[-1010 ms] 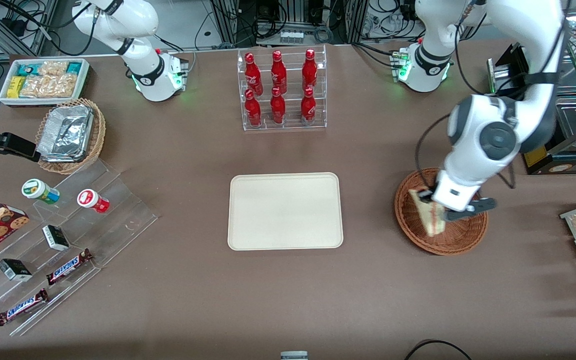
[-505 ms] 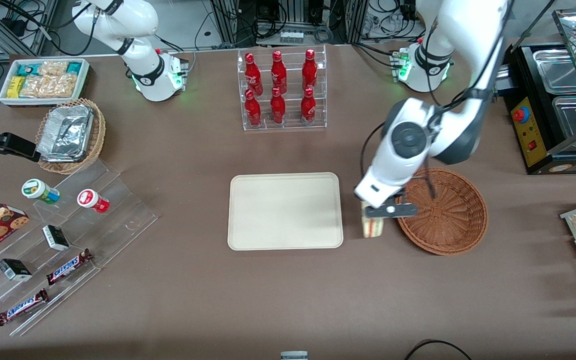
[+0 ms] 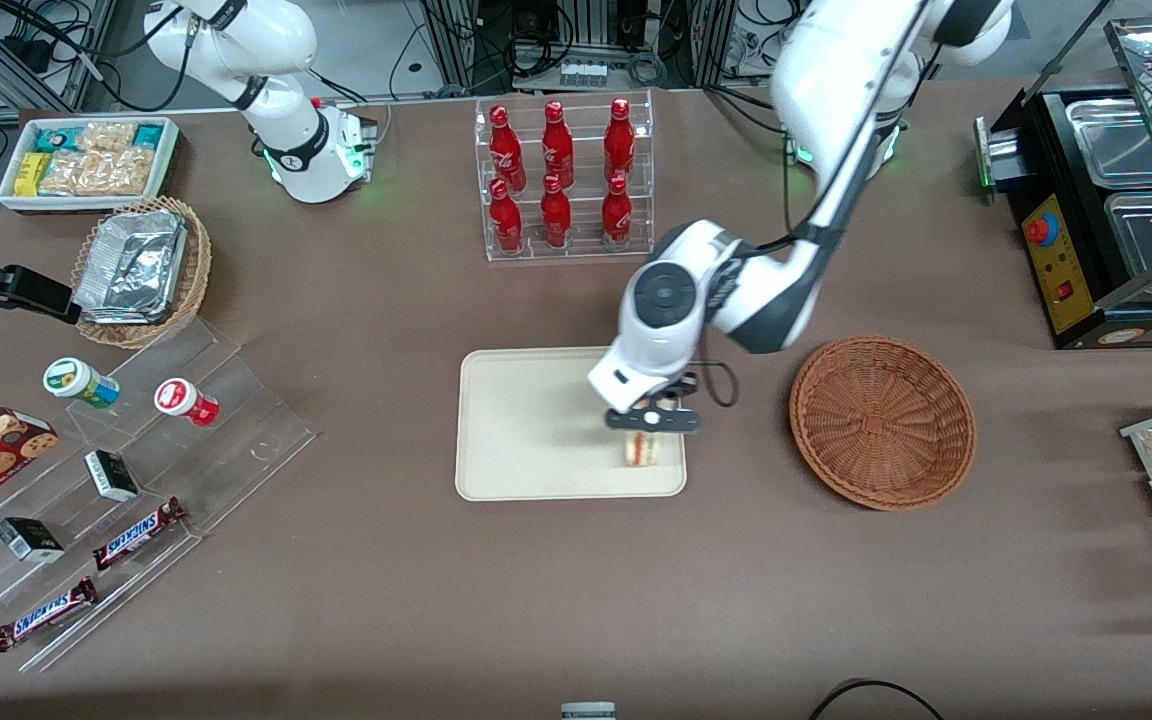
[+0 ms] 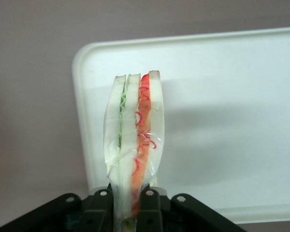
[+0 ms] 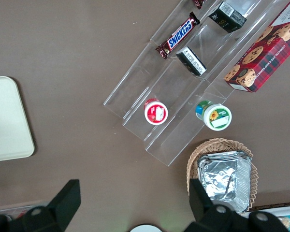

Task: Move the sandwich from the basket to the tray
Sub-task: 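Lower the sandwich onto the tray and open the left gripper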

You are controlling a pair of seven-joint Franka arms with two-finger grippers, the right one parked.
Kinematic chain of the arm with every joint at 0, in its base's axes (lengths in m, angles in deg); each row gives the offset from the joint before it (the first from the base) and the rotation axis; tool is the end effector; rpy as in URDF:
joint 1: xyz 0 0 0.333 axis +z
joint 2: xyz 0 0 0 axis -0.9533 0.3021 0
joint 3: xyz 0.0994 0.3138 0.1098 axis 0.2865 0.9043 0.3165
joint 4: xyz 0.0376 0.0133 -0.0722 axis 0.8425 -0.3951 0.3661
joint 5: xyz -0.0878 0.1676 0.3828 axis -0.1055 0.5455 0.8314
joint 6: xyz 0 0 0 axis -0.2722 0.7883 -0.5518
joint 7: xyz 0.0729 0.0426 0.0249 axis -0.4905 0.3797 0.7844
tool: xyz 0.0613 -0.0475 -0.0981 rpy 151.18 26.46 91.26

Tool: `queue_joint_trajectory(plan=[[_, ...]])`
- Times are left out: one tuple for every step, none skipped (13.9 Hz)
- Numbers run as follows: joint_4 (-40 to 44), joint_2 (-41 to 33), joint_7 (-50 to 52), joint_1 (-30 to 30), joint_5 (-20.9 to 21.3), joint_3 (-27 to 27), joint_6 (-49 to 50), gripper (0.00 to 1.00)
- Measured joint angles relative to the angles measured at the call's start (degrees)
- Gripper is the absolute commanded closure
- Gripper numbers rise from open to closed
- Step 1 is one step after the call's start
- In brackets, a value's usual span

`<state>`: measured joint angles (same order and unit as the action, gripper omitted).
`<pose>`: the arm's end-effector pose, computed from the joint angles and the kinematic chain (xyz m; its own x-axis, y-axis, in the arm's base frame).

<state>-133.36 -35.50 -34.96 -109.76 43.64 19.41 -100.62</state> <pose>0.5695 -0.4791 0.2595 0.9986 -0.0492 -0.0197 -0.0492 -0.9988 -0.0015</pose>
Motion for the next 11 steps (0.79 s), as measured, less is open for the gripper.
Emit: queue_joint_trajectory(plan=[[2.1,2.1,1.5,-1.0,0.0,0.0,0.0,1.00],[3.8,3.8,2.2,-1.5,0.0,0.0,0.0,1.00],[5.0,5.1,2.4,-1.7,0.0,0.0,0.0,1.00],[5.7,5.9,2.5,-1.8,0.0,0.0,0.0,1.00],[6.1,6.3,2.6,-1.9,0.0,0.0,0.0,1.00],[6.3,6.7,2.8,-1.9,0.0,0.0,-0.1,1.00],[6.3,6.9,2.9,-2.1,0.0,0.0,-0.3,0.77],[6.3,7.0,3.1,-2.4,0.2,0.1,-0.3,0.38],[6.3,7.1,3.3,-2.7,0.9,0.1,-0.3,0.00],[6.3,7.2,3.9,-3.1,2.3,0.1,-0.3,0.00],[6.4,7.3,4.8,-3.4,3.5,0.1,-0.3,0.00]])
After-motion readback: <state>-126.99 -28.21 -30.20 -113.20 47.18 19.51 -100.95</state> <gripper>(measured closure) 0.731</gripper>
